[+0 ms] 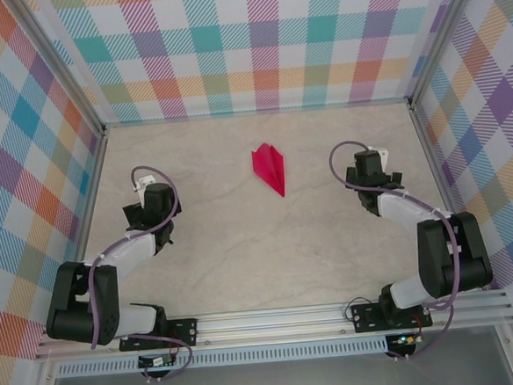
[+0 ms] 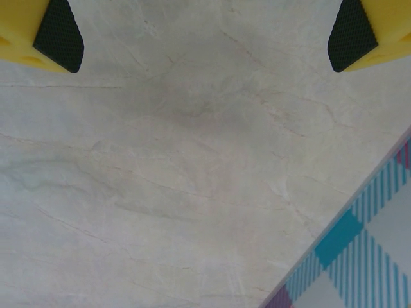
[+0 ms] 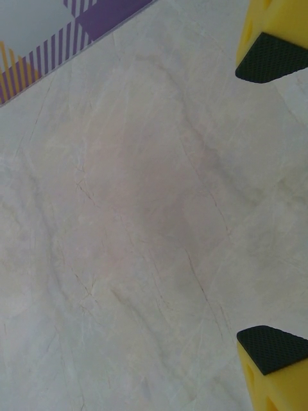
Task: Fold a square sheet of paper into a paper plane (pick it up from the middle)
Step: Reset both arms
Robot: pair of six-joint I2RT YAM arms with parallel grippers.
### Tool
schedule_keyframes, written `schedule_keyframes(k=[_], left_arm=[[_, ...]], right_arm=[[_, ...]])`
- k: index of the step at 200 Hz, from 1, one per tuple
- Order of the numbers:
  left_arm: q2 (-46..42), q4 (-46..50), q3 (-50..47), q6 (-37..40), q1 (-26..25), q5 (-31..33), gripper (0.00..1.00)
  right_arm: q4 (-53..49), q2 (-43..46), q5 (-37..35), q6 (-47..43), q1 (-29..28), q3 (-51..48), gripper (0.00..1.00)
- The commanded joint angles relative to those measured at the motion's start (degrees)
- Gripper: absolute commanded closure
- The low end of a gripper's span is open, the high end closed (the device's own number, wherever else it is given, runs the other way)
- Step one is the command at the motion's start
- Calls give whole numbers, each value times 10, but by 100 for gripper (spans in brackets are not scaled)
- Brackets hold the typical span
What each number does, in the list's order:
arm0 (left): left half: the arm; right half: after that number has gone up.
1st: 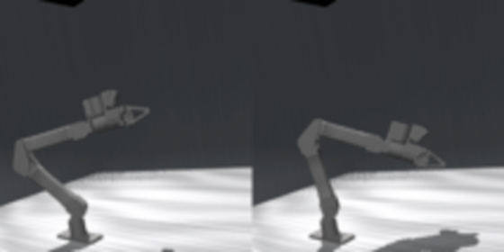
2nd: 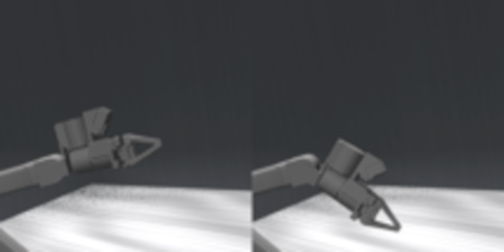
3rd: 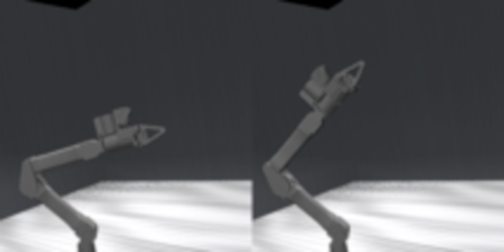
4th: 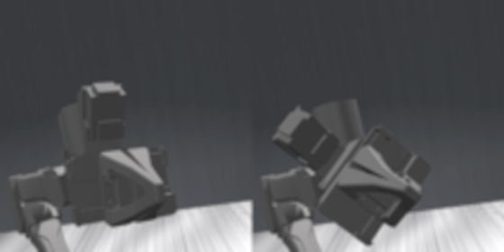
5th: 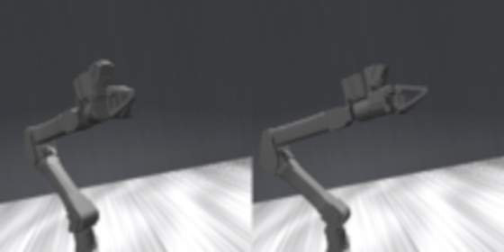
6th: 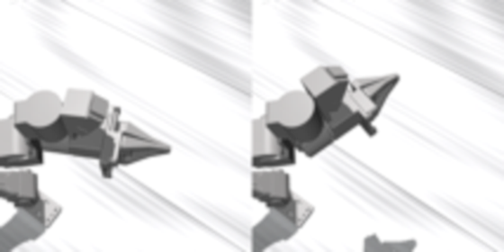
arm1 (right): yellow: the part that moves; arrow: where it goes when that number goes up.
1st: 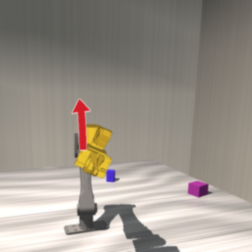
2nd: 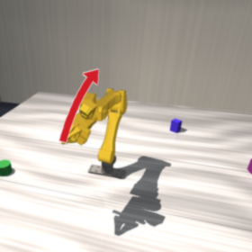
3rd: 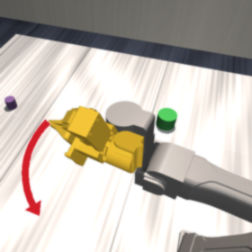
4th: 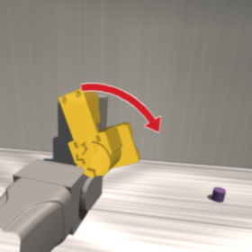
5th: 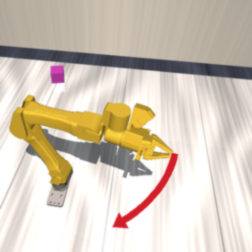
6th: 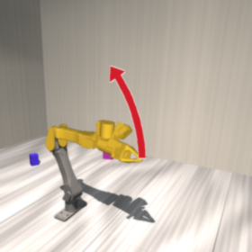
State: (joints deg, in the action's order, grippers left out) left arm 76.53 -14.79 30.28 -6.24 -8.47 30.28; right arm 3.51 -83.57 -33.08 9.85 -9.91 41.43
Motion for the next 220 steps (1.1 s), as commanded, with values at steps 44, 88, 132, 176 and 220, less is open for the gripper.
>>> schedule_keyframes(k=[44, 88, 132, 176, 220], left_arm=[[61, -317, -95, 64, 47, -223, 0], [120, -376, -99, 90, 47, -286, 0], [127, -347, -83, 90, 47, -282, 0], [132, -306, -58, 81, 47, -265, 0], [131, -308, -59, 83, 48, -266, 0]], right_arm=[[305, -13, 180, -76, 54, -122, 0], [353, -19, 255, -83, 73, -143, 0], [415, -31, 289, -89, 81, -174, 0], [427, -39, 299, -87, 86, -177, 0], [426, -39, 301, -87, 87, -176, 0]])
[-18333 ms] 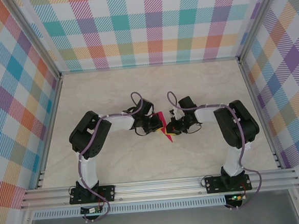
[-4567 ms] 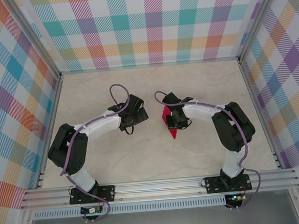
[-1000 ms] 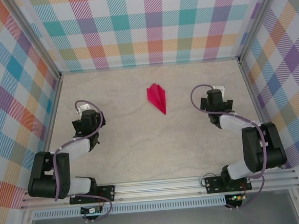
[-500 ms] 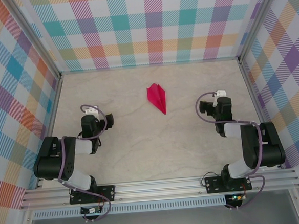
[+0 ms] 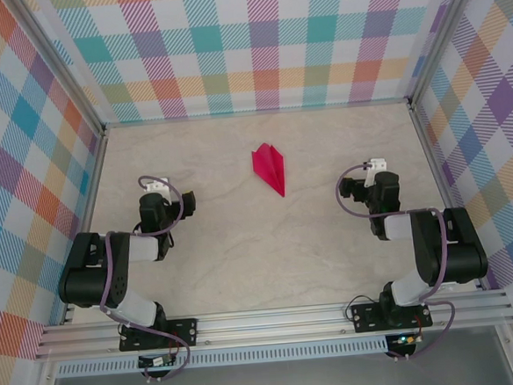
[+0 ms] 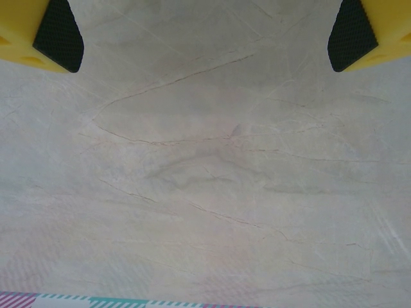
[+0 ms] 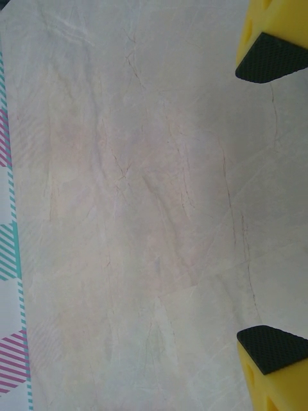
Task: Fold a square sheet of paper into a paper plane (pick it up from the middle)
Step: Reset both arms
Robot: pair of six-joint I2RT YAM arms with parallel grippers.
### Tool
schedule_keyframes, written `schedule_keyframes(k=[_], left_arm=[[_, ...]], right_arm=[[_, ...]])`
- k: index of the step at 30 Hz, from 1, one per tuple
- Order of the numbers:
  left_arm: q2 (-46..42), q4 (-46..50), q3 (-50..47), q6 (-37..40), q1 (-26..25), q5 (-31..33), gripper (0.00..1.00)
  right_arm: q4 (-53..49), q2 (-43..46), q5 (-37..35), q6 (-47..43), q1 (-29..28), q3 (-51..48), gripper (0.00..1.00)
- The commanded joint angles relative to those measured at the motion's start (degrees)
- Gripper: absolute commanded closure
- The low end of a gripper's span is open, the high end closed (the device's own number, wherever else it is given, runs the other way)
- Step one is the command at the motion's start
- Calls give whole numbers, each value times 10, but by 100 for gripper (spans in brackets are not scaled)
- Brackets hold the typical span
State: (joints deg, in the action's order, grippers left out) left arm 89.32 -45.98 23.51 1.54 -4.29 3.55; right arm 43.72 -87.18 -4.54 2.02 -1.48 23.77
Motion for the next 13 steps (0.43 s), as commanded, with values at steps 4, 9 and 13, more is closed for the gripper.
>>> schedule_keyframes(k=[4, 9, 13], left_arm=[[4, 6, 9, 4, 6, 1, 0], [5, 10, 13, 4, 6, 1, 0], [5, 7, 11, 5, 6, 1, 0]], right_arm=[[24, -3, 15, -8, 3, 0, 0], [24, -4, 15, -8, 3, 0, 0], [29, -3, 20, -11, 3, -3, 0]])
